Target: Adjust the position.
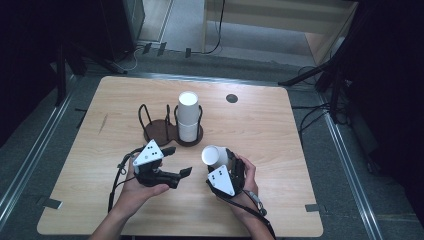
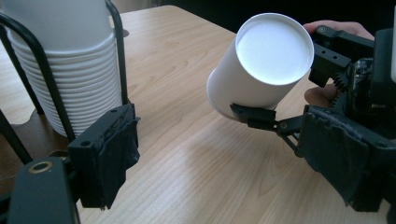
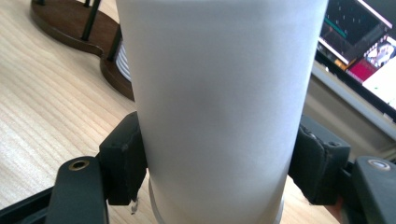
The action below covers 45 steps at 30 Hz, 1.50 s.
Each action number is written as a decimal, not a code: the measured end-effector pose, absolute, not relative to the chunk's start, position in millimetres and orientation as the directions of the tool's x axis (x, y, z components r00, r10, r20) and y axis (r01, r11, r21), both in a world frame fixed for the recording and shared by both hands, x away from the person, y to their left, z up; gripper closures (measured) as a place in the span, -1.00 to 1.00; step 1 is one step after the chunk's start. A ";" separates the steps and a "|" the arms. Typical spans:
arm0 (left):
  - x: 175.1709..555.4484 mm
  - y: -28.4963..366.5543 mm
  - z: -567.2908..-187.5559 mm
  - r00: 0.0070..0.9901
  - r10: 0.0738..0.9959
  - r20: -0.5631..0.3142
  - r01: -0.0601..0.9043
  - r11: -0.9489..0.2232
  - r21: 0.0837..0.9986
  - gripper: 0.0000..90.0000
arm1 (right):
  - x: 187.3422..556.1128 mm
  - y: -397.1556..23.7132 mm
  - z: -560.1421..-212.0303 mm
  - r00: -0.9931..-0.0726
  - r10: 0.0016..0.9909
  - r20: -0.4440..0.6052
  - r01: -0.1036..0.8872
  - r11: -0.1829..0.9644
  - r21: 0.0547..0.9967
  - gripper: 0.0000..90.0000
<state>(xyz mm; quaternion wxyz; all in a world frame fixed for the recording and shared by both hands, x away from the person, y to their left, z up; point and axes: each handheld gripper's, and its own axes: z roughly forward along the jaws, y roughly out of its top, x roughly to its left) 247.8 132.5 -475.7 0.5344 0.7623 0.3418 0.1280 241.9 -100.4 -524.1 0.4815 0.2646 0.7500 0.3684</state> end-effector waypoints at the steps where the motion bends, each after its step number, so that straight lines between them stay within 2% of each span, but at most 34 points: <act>1: 247.7 131.5 -475.9 0.737 0.653 -0.175 0.385 -0.194 0.902 -0.70 | 241.2 -99.5 -524.4 -0.396 0.745 -0.536 0.033 0.595 0.803 -0.36; 16: 244.2 119.6 -478.8 0.779 0.606 -0.161 0.373 -0.240 0.896 -0.65 | 229.1 -81.4 -529.8 -0.420 0.649 -0.635 -0.057 0.679 0.732 -0.36; 24: 241.7 113.4 -480.8 0.794 0.596 -0.123 0.348 -0.279 0.895 -0.54 | 225.3 -76.0 -530.6 -0.434 0.625 -0.649 -0.076 0.693 0.717 -0.36; 45: 239.8 114.4 -480.6 0.805 0.581 -0.121 0.332 -0.273 0.903 -0.26 | 217.6 -68.4 -531.4 -0.481 0.572 -0.665 -0.124 0.706 0.697 -0.38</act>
